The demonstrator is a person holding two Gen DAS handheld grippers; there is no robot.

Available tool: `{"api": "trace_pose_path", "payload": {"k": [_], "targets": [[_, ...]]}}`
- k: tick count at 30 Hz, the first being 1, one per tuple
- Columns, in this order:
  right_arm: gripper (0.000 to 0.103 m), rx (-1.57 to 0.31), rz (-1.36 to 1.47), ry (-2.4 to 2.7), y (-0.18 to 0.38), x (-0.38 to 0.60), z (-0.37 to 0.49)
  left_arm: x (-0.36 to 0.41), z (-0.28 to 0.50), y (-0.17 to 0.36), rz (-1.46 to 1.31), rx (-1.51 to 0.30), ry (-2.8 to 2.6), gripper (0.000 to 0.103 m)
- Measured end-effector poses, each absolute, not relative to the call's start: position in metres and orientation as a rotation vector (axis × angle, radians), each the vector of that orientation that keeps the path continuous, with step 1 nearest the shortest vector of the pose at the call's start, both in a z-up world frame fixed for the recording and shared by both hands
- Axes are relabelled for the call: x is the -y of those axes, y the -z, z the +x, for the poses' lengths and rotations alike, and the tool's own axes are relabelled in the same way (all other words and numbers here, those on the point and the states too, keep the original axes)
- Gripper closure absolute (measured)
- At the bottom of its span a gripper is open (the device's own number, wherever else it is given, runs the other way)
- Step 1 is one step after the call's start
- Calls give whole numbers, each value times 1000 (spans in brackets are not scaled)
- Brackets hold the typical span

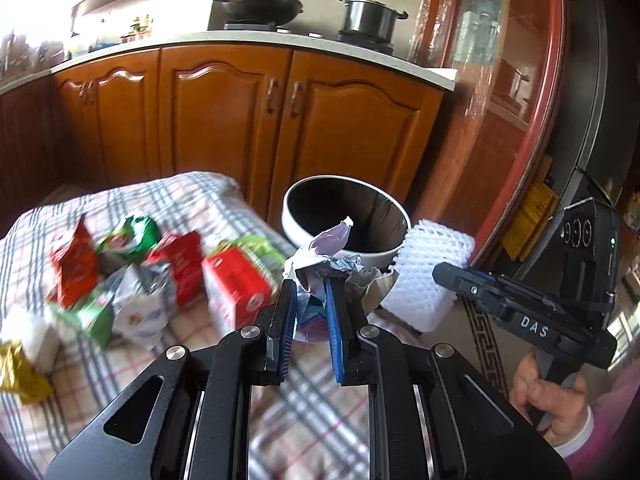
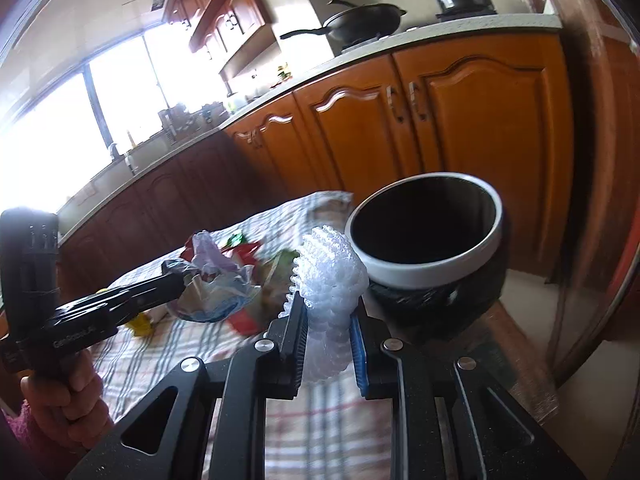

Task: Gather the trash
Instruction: 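Carry both held items over the trash bin and open both tools to drop them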

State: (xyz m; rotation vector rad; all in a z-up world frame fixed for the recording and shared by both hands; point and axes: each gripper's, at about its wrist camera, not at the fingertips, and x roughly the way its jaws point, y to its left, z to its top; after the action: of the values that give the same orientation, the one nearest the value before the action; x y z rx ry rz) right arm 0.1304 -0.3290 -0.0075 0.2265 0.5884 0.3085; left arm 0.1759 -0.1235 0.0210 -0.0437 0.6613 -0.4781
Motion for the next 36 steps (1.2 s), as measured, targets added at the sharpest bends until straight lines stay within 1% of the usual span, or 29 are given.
{"api": "trace_pose_path", "payload": {"k": [15, 28, 30, 31, 32, 33, 34, 35, 36], "targets": [[82, -608, 234, -199, 0, 392, 209, 183, 253, -23, -43, -708, 459, 89], [78, -680, 200, -194, 19, 404, 264, 224, 317, 4, -22, -792, 431, 88], [76, -696, 195, -189, 23, 405, 270, 225, 323, 8, -19, -809, 431, 81], [75, -703, 194, -187, 25, 406, 273, 226, 326, 10, -23, -816, 429, 80], [70, -708, 196, -189, 26, 408, 276, 227, 328, 11, -23, -820, 429, 77], [57, -714, 199, -187, 27, 408, 278, 226, 329, 12, -20, -824, 429, 74], [52, -717, 204, -185, 28, 409, 280, 227, 331, 14, -17, -831, 427, 71], [48, -718, 209, -184, 28, 412, 282, 228, 332, 14, -18, -834, 424, 61], [48, -719, 213, -184, 28, 413, 284, 229, 332, 14, -21, -832, 426, 57]]}}
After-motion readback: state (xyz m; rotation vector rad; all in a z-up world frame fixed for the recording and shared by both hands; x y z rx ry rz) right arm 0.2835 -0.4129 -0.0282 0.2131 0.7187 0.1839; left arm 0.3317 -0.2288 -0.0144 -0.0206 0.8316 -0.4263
